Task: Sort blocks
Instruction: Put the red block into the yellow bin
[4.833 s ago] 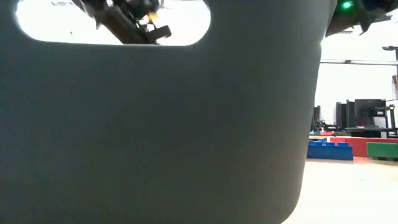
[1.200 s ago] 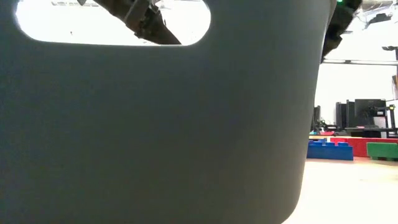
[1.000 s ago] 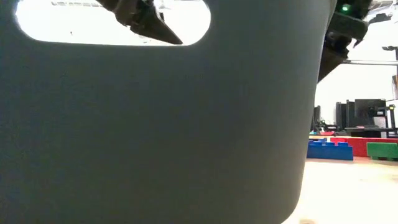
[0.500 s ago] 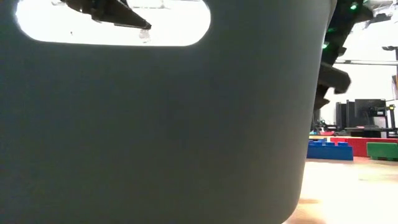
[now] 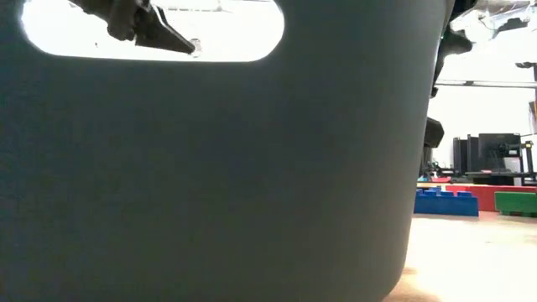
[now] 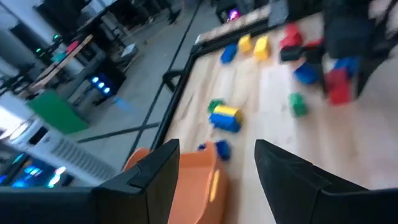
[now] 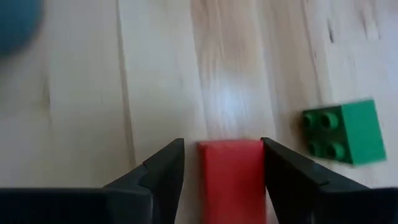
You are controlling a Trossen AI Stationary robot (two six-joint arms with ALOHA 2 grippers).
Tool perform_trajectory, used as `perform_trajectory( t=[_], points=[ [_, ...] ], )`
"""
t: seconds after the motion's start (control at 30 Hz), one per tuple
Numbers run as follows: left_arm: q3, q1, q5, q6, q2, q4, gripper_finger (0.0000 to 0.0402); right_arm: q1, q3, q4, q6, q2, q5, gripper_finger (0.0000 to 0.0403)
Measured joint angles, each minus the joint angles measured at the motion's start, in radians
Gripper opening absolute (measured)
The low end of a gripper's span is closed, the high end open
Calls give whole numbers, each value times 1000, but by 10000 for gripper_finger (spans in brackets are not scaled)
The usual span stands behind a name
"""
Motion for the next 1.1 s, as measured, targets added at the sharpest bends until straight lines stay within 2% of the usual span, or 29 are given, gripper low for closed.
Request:
perform_trajectory(
  t=[0.1, 0.23, 0.37, 0.5, 0.73, 0.83, 0.97, 1.1],
  points=[
    [0, 56, -4, 69, 5, 7, 203, -58, 0, 14, -69, -9, -72, 183],
    [0, 123, -1, 146, -13, 46, 203, -146, 0, -5, -122, -48, -225, 127],
    [0, 181, 30, 154, -29, 80, 203, -199, 0, -19, -212, -110, -247, 92],
    [1, 239, 79, 152, -27, 88, 203, -255, 0, 8, -308, -204, -262, 97],
    [2, 418, 320, 101, -4, 164, 203, -440, 0, 64, -449, -366, -269, 106],
    [2, 501, 398, 85, 18, 172, 203, -512, 1, 147, -501, -373, -271, 106],
    [2, 570, 419, 85, 59, 199, 203, -596, 0, 249, -562, -332, -293, 107],
    [2, 593, 420, 120, 86, 264, 203, -702, 0, 377, -580, -283, -431, 107]
  ],
)
